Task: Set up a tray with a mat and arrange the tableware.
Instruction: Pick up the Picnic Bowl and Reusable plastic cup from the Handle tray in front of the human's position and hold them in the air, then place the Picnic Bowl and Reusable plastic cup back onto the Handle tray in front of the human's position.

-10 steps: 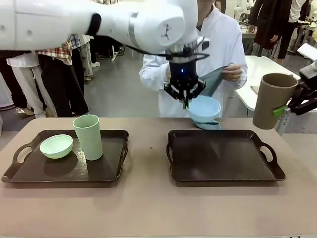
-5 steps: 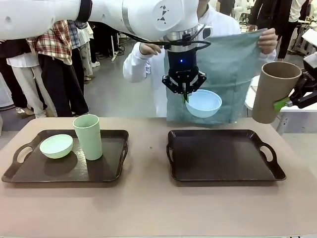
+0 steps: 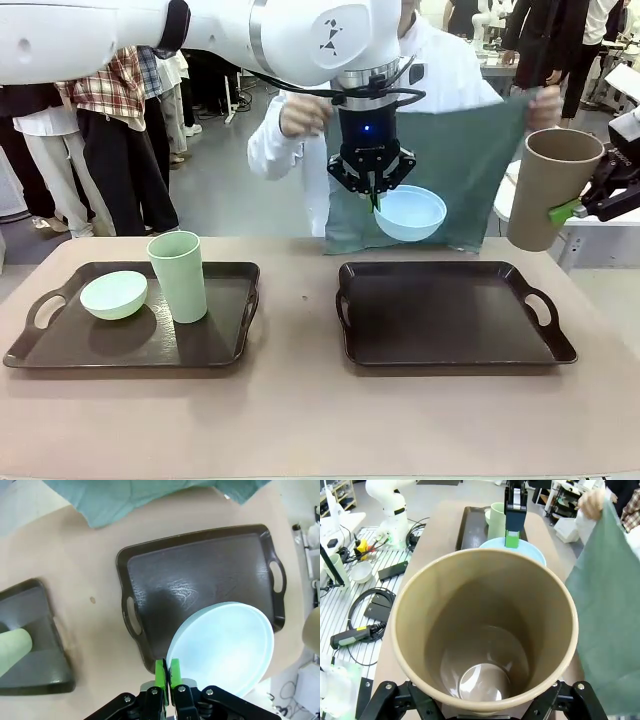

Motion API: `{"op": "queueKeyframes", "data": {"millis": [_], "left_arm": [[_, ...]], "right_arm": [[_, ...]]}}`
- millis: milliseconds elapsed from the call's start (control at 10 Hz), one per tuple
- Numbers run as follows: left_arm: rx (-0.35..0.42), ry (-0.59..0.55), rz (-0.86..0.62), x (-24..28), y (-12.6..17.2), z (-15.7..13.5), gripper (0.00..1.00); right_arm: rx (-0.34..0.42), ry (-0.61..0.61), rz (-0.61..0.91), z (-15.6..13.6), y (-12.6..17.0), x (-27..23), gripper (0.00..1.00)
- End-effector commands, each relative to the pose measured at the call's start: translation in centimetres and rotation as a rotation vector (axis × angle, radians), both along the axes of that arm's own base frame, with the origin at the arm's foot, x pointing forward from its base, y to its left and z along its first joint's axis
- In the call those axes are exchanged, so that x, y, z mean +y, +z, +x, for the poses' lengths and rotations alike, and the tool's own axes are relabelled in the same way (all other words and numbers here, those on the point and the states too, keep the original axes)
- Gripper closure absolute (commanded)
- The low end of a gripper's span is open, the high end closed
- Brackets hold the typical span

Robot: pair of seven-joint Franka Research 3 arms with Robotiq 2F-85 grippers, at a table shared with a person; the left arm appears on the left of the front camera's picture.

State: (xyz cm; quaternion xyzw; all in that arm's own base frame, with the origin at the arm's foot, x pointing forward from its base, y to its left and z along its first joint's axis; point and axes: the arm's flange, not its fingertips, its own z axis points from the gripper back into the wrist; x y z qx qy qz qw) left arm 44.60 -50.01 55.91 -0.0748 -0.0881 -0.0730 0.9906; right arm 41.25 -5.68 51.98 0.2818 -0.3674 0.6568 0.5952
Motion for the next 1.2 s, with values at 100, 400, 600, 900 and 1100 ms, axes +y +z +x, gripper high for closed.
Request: {"op": "queueKeyframes", "data": {"millis": [100,400,600,900,1100], "left_arm": [[-0.007,-0.009,-0.003,0.10,0.42,-0.08,1.00],[-0.007,-0.009,-0.003,0.10,0.42,-0.08,1.00],[-0.007,-0.009,-0.003,0.10,0.42,-0.08,1.00],[-0.007,-0.009,-0.003,0.10,0.42,-0.08,1.00],[-0.007,-0.009,-0.003,0.10,0.42,-0.08,1.00]], "right_arm": [[0.001,0.008,0.005,-0.26,0.24,0.15,0.59],[0.001,0.008,0.005,-0.26,0.24,0.15,0.59],[0.001,0.008,0.005,-0.26,0.24,0.15,0.59],[0.001,0.008,0.005,-0.26,0.24,0.15,0.59],[0.001,0.008,0.005,-0.26,0.24,0.15,0.59]]}}
